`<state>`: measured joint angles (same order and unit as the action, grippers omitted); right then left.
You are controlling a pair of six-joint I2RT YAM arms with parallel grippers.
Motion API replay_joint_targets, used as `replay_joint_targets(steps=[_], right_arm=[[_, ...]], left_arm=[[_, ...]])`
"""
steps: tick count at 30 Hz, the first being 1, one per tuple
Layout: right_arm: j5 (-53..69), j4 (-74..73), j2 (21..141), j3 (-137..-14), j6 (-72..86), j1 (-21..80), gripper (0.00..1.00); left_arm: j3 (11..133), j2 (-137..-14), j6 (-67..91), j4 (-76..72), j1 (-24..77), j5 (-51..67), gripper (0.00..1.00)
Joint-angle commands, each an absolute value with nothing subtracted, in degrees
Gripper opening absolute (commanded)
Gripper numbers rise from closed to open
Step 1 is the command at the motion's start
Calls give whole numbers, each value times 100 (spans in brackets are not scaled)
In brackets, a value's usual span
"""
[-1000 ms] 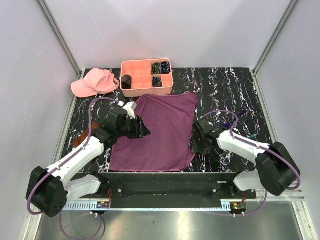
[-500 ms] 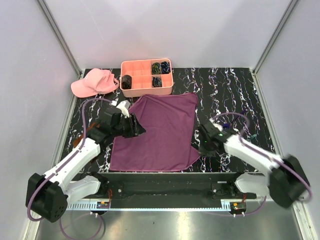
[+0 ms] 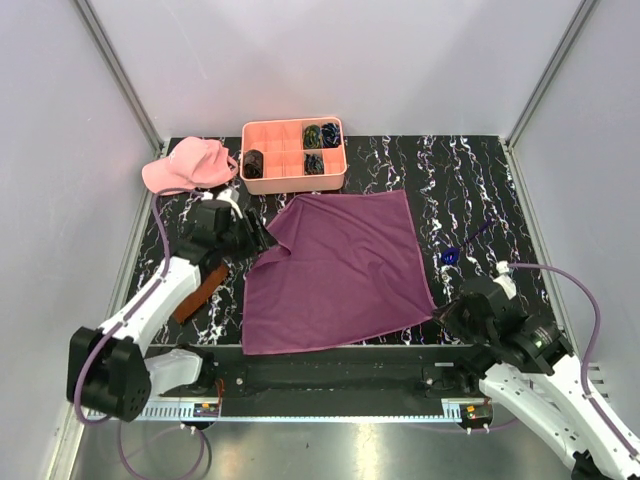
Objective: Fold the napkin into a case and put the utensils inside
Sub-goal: Flatten out the crumpled napkin at the center of the board.
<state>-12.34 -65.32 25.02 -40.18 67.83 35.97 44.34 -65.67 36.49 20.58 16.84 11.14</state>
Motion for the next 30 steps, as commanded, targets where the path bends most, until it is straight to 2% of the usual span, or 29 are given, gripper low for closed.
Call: replay_joint_targets(steps=[1, 3, 4, 5, 6, 7, 8, 12, 16, 22, 30], right_arm=[[-1493, -7181, 1962, -4289, 6909, 3621, 0], [-1600, -7137, 1794, -4298, 6786, 3621, 8], [-1582, -7111, 1767, -4289, 6776, 3621, 31], [-1512, -7041, 1793, -4263, 6707, 3630, 48], [-1486, -6910, 1854, -4263, 6515, 3612, 55], [-1503, -6873, 2063, -4271, 6443, 3621, 67], [-1590, -6821, 2179, -4315, 6338, 3612, 71], [-1766, -6434, 2890, -4579, 5609, 3621, 79], [-1828, -6153, 3348, -4711, 5212, 3621, 80], [-1530, -5704, 3436, -4509, 5142, 3621, 80], [-1494, -5458, 3568, -4439, 4975, 3621, 80]], left_arm=[[5105, -7100, 3246, 1837, 1494, 879, 66], [5630, -7739, 3033, 2143, 1494, 564, 66], [5808, -7961, 2823, 2275, 1494, 432, 66], [5949, -8372, 2743, 2363, 1494, 318, 66], [6159, -8559, 2690, 2373, 1485, 351, 64], [6266, -8735, 2620, 2373, 1477, 386, 59], [6432, -9076, 2619, 2347, 1477, 430, 57], [6863, -9816, 2619, 2294, 1485, 483, 54], [7066, -10195, 2716, 2215, 1538, 73, 53], [7102, -10616, 2830, 2153, 1854, -912, 49], [7172, -11004, 2979, 2092, 1890, -1230, 47]])
